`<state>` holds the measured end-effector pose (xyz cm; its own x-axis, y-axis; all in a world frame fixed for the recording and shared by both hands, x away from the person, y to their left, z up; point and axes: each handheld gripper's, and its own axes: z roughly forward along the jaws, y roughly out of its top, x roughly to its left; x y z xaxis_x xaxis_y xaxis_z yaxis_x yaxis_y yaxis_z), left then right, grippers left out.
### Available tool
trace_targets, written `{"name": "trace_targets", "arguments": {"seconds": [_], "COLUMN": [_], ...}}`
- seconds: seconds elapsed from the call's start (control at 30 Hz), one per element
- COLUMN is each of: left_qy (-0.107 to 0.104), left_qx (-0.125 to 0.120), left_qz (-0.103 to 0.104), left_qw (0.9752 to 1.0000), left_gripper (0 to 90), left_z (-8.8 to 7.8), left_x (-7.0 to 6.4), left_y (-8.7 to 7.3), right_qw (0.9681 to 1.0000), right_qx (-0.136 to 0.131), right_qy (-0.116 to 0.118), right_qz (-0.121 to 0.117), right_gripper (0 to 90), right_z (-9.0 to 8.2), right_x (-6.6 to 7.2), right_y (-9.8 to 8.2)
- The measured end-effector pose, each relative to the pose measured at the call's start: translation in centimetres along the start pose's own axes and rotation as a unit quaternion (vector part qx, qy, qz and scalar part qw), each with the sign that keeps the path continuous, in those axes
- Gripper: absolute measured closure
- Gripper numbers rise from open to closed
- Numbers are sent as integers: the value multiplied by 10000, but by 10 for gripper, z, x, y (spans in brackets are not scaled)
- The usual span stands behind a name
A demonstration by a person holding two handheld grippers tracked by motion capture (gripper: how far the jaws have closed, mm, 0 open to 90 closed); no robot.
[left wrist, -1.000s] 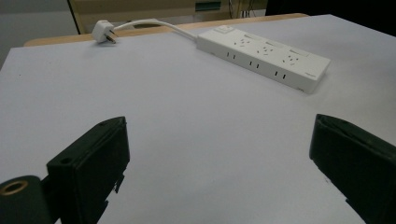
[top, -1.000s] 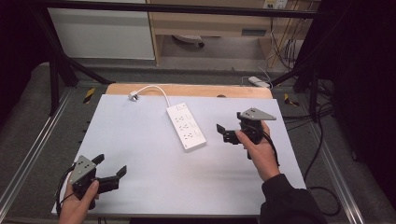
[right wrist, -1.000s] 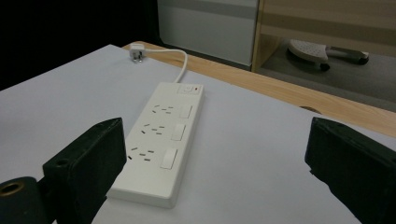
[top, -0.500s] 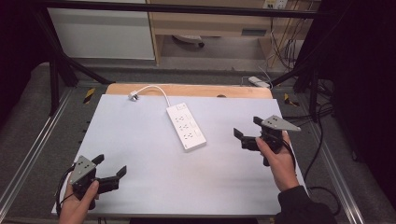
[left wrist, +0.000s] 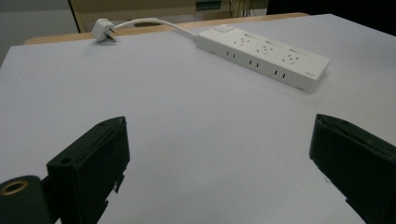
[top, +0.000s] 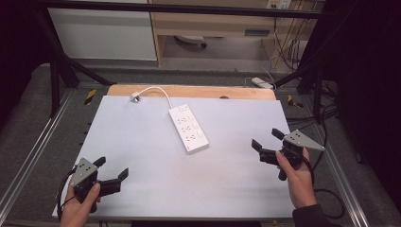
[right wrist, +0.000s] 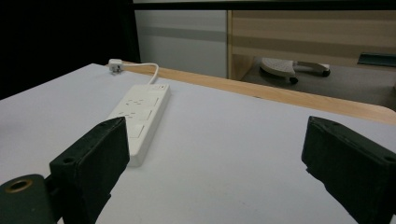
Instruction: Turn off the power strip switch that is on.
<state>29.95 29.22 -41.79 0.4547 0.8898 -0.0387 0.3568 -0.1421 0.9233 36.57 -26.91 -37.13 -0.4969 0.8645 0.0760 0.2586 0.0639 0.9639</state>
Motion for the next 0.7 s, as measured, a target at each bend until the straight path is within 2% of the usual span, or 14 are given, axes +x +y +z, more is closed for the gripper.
{"name": "trace_targets", "arguments": {"seconds": [0.33,0.53,0.7], "left_qy": [-16,-21,-25], "left_qx": [0,2,-4], "left_qz": [-16,-17,-7], "left_qw": [10000,10000,10000], "left_gripper": [48,48,48], "left_z": [0,0,0], "left_x": [0,0,0], "left_y": [0,0,0], "right_qw": [9999,9998,9995], "right_qx": [-5,94,287], "right_qy": [-130,-158,-115], "right_qz": [-31,-105,-63], "right_gripper": [70,55,40], "right_z": [-7,-6,-1], "right_x": [-5,-6,-5], "right_y": [-21,-36,-51]}}
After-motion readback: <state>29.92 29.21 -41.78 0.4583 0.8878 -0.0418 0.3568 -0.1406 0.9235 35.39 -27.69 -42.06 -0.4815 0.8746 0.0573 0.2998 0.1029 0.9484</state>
